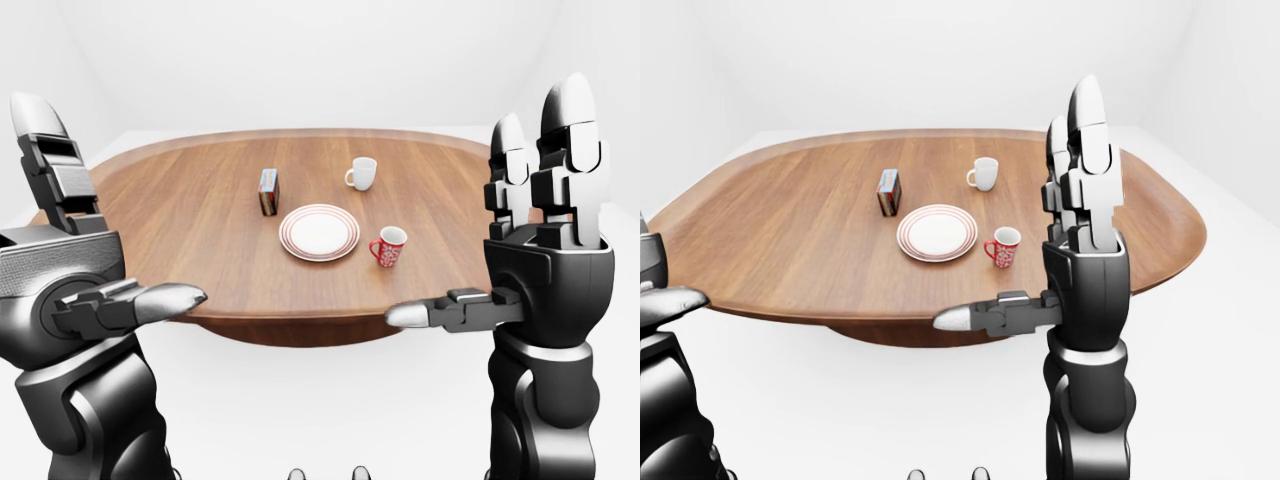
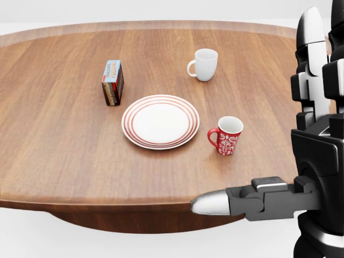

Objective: Pick up the red mug and put it on the plate

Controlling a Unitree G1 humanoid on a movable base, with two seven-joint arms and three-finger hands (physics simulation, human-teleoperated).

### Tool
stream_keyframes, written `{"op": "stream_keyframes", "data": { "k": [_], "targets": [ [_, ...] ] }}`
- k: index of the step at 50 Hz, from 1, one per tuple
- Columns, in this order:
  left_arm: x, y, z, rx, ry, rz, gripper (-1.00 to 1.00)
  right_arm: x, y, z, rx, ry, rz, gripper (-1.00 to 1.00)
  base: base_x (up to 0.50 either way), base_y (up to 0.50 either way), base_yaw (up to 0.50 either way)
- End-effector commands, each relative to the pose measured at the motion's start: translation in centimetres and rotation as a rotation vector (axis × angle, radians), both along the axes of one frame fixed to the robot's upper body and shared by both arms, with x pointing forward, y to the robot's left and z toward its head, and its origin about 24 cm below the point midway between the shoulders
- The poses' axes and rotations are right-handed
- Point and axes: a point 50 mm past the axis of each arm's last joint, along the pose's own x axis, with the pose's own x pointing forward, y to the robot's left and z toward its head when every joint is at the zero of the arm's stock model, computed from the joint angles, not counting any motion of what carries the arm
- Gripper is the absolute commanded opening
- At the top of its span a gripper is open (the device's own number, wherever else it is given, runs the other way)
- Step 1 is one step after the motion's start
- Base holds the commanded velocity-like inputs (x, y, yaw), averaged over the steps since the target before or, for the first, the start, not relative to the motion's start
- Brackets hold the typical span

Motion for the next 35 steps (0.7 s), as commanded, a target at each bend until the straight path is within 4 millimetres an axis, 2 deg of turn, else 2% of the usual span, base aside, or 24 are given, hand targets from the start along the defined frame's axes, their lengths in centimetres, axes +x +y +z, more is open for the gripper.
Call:
{"op": "stream_keyframes", "data": {
  "k": [1, 35],
  "targets": [
    [0.15, 0.1, 0.07, -0.011, 0.001, -0.001, 1.0, -0.09, 0.08, 0.11, -0.008, -0.006, 0.01, 1.0, 0.5, 0.21, 0.0],
    [0.06, 0.16, 0.06, -0.009, 0.0, -0.001, 1.0, 0.16, 0.14, -0.28, 0.002, 0.018, 0.022, 1.0, 0.5, 0.21, 0.0]
  ]
}}
